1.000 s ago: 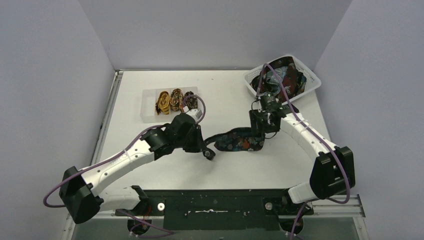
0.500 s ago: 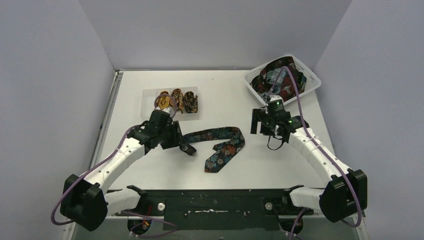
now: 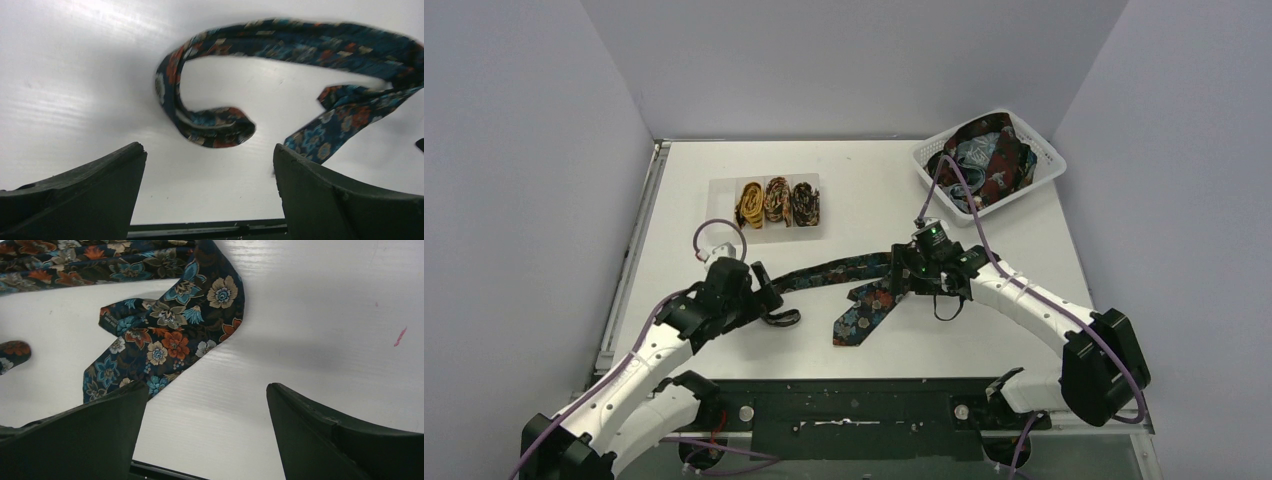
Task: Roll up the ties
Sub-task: Flatten out the tie at the center of the board.
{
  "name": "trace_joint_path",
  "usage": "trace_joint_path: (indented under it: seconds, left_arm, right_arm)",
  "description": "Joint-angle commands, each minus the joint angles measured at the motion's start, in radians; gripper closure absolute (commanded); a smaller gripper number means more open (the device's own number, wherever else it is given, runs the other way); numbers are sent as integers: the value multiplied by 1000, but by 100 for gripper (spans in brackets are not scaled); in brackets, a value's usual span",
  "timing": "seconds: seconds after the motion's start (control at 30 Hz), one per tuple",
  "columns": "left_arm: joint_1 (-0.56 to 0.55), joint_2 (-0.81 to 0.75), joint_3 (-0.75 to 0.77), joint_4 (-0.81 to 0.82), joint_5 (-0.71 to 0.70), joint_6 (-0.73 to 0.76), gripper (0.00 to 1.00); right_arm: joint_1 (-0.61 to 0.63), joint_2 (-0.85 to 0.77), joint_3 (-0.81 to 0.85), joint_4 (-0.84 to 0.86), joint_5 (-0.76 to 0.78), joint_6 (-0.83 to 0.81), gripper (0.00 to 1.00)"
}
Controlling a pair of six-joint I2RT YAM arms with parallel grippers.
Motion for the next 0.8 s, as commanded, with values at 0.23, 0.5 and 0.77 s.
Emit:
trace_joint_path:
  seconds: [0.23,0.5,0.77]
  left_arm:
    - [-212,2,-145,117,-166,-521,4]
    - [-226,136,-149,146,-207,-788,5]
    - [-225,283,-97,115,-217,-918,16]
  right_arm:
    - [34,62,59,42,76,51,6]
    - [39,67,63,14,99,39,6]
    - [41,63,67,-4,119,20,5]
